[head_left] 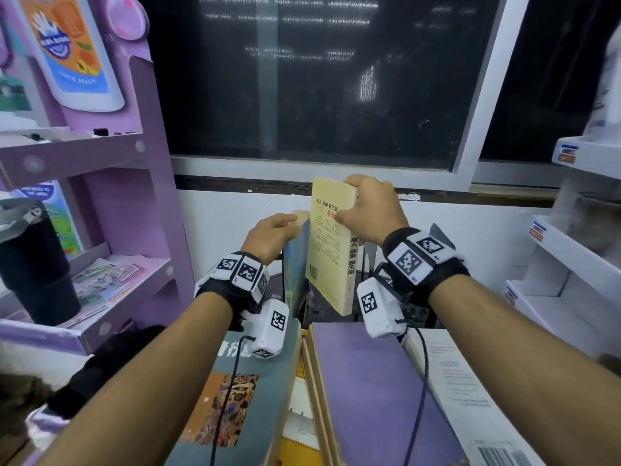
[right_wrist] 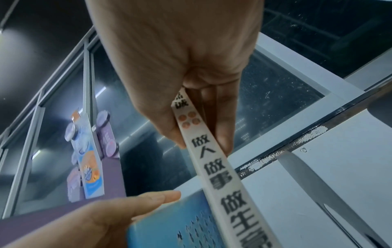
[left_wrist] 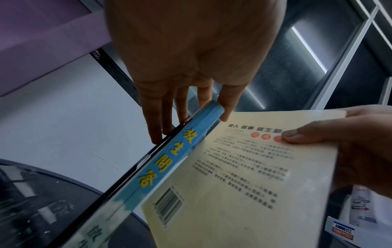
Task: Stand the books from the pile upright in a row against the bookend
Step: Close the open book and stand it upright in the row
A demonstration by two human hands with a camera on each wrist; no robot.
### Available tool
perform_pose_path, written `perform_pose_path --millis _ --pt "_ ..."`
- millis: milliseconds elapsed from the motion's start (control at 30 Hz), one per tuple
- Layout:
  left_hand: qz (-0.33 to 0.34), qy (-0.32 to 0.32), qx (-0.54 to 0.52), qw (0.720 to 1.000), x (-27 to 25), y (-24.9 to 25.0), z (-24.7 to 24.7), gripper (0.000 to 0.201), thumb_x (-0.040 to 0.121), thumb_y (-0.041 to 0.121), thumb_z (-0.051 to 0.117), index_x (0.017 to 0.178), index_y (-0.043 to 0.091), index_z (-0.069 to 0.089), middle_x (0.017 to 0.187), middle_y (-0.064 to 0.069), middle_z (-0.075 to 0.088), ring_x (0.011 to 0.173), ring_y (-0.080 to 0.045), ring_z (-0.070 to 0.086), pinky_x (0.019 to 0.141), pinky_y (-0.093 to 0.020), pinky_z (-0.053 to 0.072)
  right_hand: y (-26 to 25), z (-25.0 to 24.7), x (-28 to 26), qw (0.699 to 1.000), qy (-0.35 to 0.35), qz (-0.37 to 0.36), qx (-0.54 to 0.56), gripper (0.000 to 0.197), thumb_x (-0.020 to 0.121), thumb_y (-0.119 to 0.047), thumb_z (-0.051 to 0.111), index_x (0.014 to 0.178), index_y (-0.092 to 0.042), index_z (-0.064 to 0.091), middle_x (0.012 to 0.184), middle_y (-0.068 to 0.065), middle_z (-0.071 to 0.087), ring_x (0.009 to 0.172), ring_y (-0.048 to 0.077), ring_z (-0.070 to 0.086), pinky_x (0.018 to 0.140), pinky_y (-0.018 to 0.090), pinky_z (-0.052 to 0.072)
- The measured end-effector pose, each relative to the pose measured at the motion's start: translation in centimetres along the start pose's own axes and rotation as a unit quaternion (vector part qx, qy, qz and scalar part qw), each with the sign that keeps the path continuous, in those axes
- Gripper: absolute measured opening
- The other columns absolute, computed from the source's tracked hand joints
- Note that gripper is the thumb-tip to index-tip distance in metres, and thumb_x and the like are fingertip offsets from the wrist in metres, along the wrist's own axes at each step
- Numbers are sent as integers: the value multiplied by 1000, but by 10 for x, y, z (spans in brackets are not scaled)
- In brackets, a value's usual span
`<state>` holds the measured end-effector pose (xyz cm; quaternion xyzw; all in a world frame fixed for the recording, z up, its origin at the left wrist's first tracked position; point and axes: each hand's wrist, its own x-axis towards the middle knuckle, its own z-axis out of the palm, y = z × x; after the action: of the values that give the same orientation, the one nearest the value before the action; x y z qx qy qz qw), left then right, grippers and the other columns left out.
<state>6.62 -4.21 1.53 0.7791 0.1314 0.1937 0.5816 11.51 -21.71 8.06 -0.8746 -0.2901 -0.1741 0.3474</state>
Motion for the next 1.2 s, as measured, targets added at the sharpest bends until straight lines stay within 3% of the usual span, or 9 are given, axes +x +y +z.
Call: perform_pose_path --millis 100,167,267,400,533,700,867,1033,1200 --pt "-1 7 -19 1000 2 -6 -2 37 79 30 64 116 27 64 123 -2 63 109 -22 60 92 -44 53 3 24 8 999 -12 -4 -37 28 79 -14 68 106 -14 62 105 9 69 90 29 66 68 44 59" --pt "-6 8 -36 999 5 -10 -4 33 87 21 61 119 24 64 121 -1 63 102 -21 62 79 -36 56 6 38 12 998 -21 0 -57 27 78 -15 67 105 -16 61 103 10 69 89 30 65 70 43 59" --pt "-6 5 -53 999 10 -16 -7 33 88 20 61 120 23 64 120 -2 63 96 -20 61 67 -29 52 14 58 15 996 -37 14 -82 42 81 -18 66 122 -18 58 112 12 65 98 34 62 81 40 55" --pt "2 8 -60 998 13 -21 -9 31 87 24 64 118 24 65 118 -3 64 101 -21 62 71 -30 53 15 79 14 991 -63 -3 -122 32 84 -21 63 115 -17 58 105 14 63 97 37 60 69 31 43" --pt "13 9 -77 997 14 -24 -10 30 89 26 63 119 22 65 116 -3 65 95 -18 62 66 -27 52 13 96 17 989 -81 -14 -125 25 81 -18 62 105 -13 56 97 16 63 90 38 60 70 35 49" --pt "16 -1 -91 996 15 -26 -10 31 89 25 63 120 21 64 118 -3 65 98 -19 63 65 -26 53 7 100 18 986 -122 -21 -111 33 81 -20 62 111 -10 54 104 19 61 97 39 57 68 32 42" --pt "15 -1 -108 994 15 -25 -12 31 91 22 61 122 18 63 114 -2 64 89 -15 63 60 -24 53 3 101 15 979 -181 -16 -97 39 79 -27 65 111 -11 50 108 18 59 99 35 58 74 36 52" --pt "11 -11 -118 993 15 -24 -11 32 91 21 62 123 17 61 114 -4 64 87 -15 64 60 -26 53 -4 92 9 963 -254 -15 -89 50 81 -25 66 121 -9 41 104 15 60 78 25 66 61 33 57" --pt "14 -7 -116 993 12 -23 -10 31 92 20 60 123 17 61 109 -4 65 82 -12 65 54 -20 53 -5 82 1 951 -300 -22 -69 65 78 -21 76 126 -10 33 101 13 63 70 22 69 60 34 60"
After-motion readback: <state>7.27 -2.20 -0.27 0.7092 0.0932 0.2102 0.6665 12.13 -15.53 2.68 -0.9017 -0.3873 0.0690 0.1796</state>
